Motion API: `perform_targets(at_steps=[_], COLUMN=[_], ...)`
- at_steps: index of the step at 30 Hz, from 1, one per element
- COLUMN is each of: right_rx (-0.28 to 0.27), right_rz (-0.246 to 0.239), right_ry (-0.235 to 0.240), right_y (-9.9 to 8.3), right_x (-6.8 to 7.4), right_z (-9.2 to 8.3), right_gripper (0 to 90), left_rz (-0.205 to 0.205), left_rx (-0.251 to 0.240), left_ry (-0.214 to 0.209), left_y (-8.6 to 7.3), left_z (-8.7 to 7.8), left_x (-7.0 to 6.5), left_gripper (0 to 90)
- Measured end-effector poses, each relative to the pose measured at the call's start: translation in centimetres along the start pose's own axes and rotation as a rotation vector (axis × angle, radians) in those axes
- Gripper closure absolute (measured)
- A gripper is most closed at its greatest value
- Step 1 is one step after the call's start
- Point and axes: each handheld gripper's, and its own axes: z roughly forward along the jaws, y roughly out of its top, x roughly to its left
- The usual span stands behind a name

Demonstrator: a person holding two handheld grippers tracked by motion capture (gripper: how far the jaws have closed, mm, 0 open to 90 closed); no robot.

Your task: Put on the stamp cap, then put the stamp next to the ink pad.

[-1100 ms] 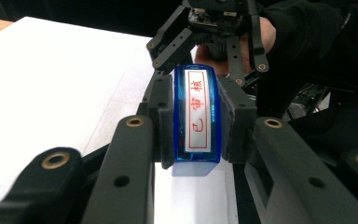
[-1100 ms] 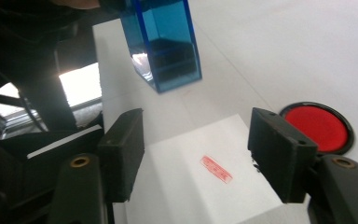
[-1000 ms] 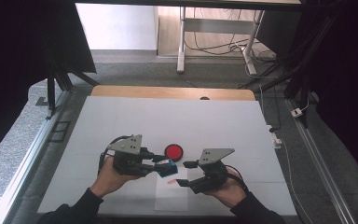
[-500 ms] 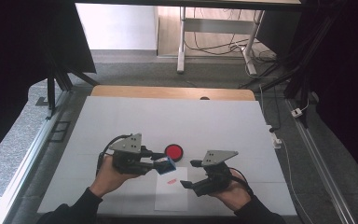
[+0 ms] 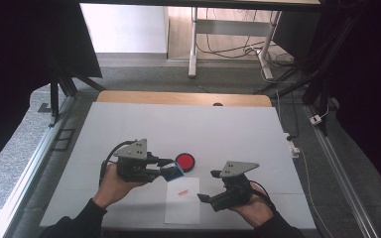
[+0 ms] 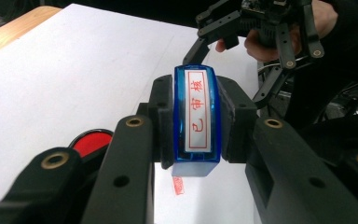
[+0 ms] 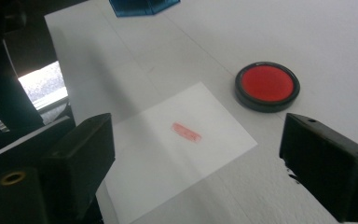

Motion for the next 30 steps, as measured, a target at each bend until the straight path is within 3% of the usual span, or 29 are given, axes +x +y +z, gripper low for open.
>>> perform_targets(at_steps=[8, 15, 30], right_rx=[0.009, 0.017, 0.020], right_rz=[0.021, 0.010, 0.061], right_ry=[-0.020, -0.048, -0.164], right_y=[-0.5, -0.9, -2.6], right_x=[-0.2, -0.2, -0.8], right_z=[-0.4, -1.0, -2.7], right_gripper=[5.8, 1.2, 0.0], left_rz=[-0.020, -0.037, -0.067], left_rx=[0.001, 0.024, 0.028], left_ry=[0.027, 0.063, 0.112], left_y=[-0.2, -0.3, -0.6], left_z=[-0.5, -0.6, -1.4], left_x=[0.3, 0.6, 1.3], left_gripper=[70.0, 70.0, 70.0])
